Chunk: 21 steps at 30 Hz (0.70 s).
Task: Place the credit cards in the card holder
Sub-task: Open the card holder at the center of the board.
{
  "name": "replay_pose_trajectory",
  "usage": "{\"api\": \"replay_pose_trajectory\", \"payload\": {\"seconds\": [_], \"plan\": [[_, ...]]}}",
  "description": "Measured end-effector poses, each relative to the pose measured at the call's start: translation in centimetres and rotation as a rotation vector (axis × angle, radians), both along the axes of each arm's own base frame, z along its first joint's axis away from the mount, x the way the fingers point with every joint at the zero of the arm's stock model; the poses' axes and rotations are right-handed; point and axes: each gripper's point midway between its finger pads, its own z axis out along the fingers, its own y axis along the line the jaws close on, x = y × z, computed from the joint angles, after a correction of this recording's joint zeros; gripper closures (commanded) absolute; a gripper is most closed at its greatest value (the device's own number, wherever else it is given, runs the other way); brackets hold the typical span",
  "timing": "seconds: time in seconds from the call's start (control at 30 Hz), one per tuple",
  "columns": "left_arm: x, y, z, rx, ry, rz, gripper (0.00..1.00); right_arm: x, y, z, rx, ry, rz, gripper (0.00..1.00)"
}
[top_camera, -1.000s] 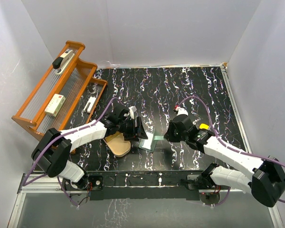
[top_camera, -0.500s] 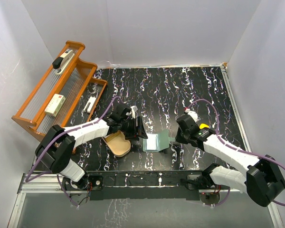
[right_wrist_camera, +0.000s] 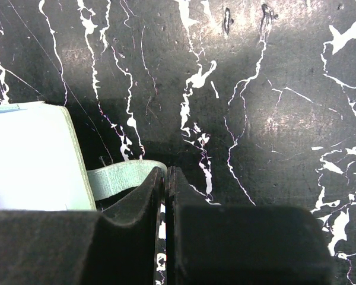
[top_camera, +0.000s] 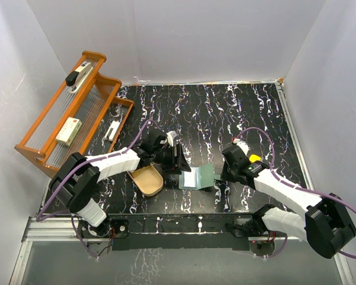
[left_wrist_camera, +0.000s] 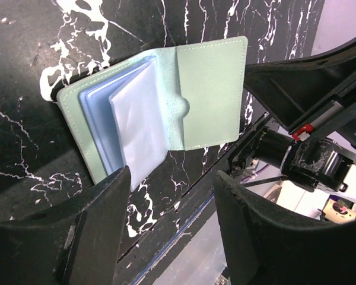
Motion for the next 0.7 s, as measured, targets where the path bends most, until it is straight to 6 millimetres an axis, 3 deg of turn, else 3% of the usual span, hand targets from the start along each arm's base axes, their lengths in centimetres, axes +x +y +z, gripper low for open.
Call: {"api": "replay_pose_trajectory", "payload": {"seconds": [0.17,0.7], "plan": [[0.3,-0.6,0.0,-0.024,0.001,0.002,0.44,0.0,0.1,0.0,0.007,0.0,0.003,1.0],[0.5,-1.1,-3.2,0.005,0.054,0.006,0.44,0.1,0.5,0.1,0.022,-0.001,0.011,1.0]]}}
